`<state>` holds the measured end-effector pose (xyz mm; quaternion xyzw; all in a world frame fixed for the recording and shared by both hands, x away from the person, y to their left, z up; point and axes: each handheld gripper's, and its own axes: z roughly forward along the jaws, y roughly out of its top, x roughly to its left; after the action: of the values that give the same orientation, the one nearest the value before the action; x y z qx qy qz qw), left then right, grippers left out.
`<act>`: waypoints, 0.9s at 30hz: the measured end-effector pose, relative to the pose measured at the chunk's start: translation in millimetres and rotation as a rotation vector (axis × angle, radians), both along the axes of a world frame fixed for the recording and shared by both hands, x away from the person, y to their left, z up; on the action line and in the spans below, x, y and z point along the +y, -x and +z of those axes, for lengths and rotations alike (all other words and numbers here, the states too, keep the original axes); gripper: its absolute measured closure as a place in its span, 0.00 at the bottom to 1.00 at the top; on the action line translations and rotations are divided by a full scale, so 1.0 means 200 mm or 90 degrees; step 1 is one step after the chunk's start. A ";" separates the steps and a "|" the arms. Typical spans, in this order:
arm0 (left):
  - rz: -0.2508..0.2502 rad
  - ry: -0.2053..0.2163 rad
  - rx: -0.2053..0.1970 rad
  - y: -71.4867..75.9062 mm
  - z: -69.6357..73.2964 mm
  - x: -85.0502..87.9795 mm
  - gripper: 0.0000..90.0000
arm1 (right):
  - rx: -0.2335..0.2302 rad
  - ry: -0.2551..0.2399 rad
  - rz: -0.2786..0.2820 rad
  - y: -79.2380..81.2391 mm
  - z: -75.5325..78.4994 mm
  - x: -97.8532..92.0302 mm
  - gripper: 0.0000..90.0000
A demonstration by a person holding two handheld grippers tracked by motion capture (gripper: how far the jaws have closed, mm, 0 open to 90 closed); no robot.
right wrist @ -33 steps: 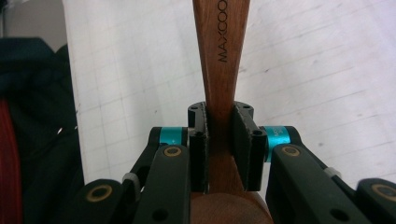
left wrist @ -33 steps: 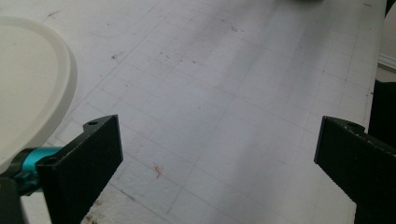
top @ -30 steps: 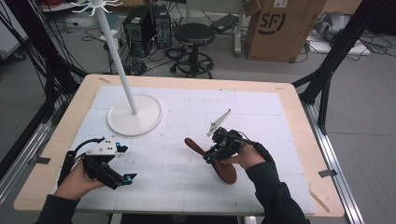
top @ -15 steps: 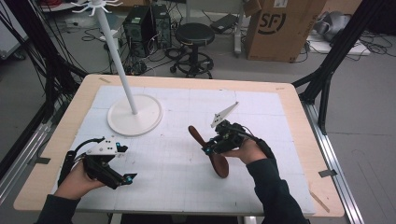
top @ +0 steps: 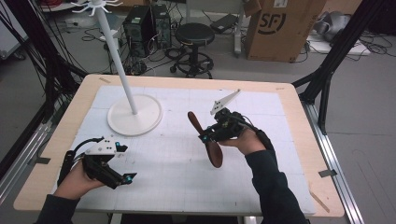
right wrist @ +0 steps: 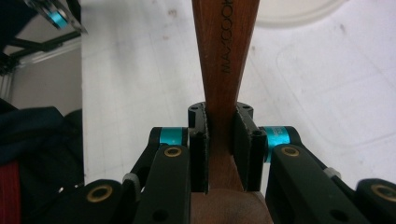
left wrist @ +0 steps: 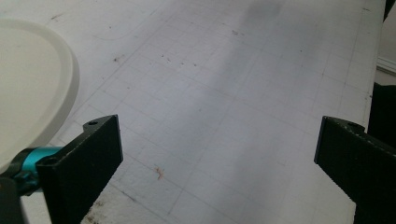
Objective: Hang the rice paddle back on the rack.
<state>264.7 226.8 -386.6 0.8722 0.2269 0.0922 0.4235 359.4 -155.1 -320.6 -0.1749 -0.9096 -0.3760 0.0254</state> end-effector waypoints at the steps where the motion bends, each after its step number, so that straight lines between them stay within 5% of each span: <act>1: -0.002 -0.001 0.000 0.00 0.00 0.00 0.02 | -0.004 -0.003 -0.001 0.00 0.02 0.01 0.86; 27: -0.011 0.017 0.007 0.01 0.01 0.01 0.02 | -0.064 -0.037 0.027 -0.13 0.37 0.25 0.86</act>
<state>263.5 229.6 -384.9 0.8689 0.2230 0.0811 0.4343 384.8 -105.7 -246.9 -0.1355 -0.9018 -0.4102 -0.0074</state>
